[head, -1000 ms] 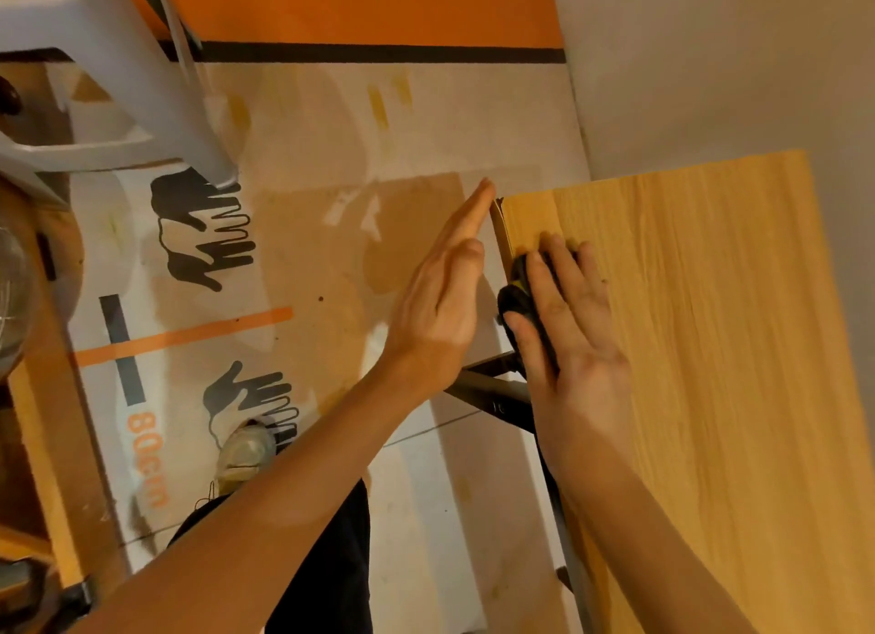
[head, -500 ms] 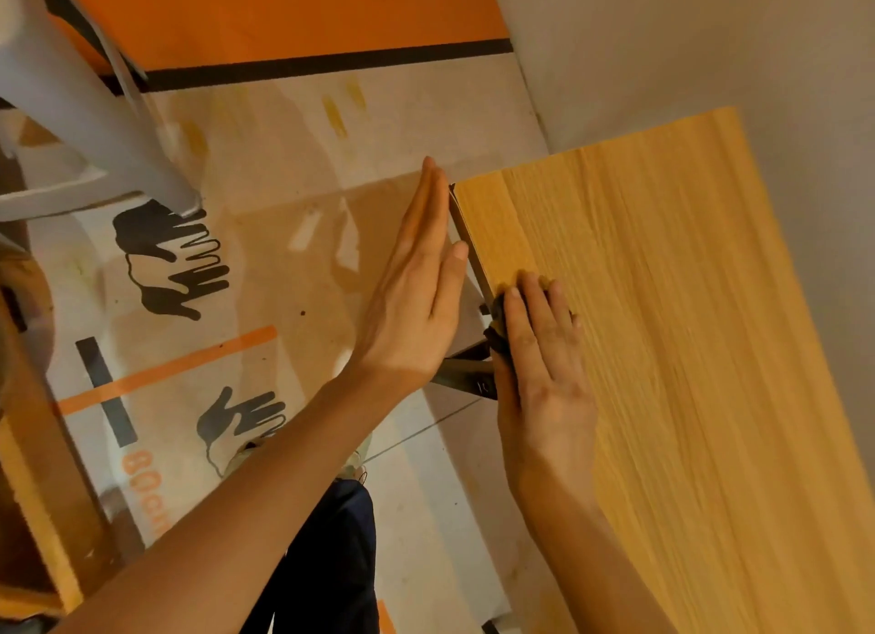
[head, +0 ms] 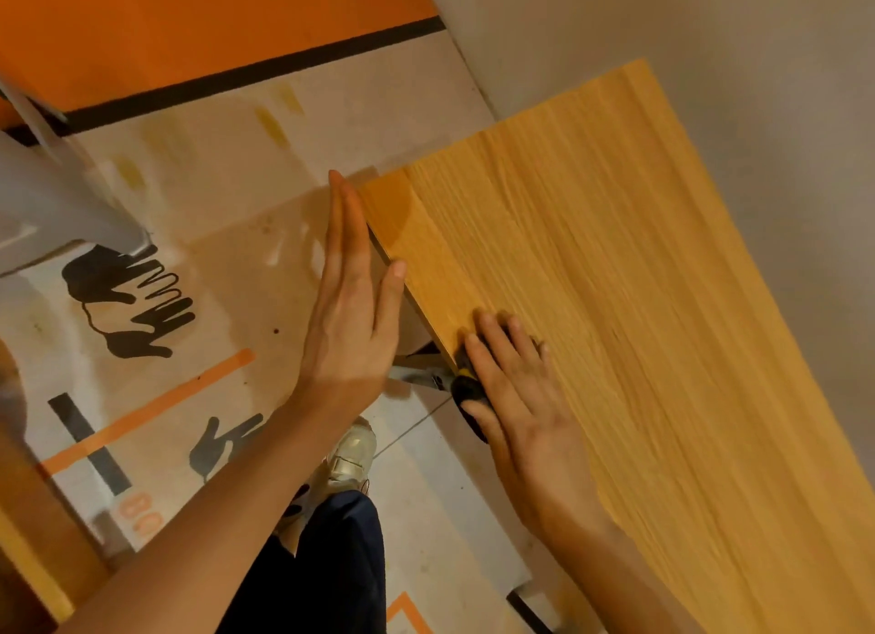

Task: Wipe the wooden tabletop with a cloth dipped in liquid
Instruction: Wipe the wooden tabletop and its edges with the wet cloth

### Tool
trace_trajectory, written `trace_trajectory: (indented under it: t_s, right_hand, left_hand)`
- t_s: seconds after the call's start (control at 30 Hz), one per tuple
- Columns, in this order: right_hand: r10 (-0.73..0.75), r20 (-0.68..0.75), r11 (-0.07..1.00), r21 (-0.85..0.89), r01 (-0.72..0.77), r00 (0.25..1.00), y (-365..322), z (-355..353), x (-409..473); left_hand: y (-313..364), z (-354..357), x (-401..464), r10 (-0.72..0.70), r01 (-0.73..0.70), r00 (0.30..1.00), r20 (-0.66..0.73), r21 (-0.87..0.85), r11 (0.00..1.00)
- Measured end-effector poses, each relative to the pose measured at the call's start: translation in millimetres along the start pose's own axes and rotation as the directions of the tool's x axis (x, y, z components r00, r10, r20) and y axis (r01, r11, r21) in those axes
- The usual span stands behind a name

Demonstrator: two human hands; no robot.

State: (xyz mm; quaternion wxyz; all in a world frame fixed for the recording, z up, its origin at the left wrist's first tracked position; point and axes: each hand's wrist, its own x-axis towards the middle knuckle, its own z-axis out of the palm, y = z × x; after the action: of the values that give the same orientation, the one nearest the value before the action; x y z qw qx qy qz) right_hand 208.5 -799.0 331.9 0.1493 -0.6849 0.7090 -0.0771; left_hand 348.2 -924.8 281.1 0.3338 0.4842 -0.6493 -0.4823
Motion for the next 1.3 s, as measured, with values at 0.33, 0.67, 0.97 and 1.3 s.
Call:
trace_trajectory:
  t_s: [0.33,0.67,0.97,1.3]
  right_hand:
    - [0.26,-0.215,0.961,0.152,-0.23,0.942,7.2,-1.8,90.0]
    - [0.268,-0.227,0.957,0.176,-0.231,0.936,91.9,-37.2,180.0]
    - [-0.232,-0.122,0.969,0.063,0.241,0.965,1.5,2.6,142.8]
    - [0.234,-0.218,0.958,0.218,-0.186,0.948,20.3,-7.3,118.8]
  left_hand:
    - [4.3,7.5,-2.1,-0.014,0.012,0.999,-0.053,-0.026,1.0]
    - [6.9,12.5,-1.9,-0.061,0.068,0.994,-0.086,0.076,0.995]
    - [10.4,10.1,-1.2,-0.104,0.114,0.992,-0.077,0.14,0.984]
    - [25.1,1.3,-2.4,-0.153,0.158,0.987,-0.042,0.28,0.947]
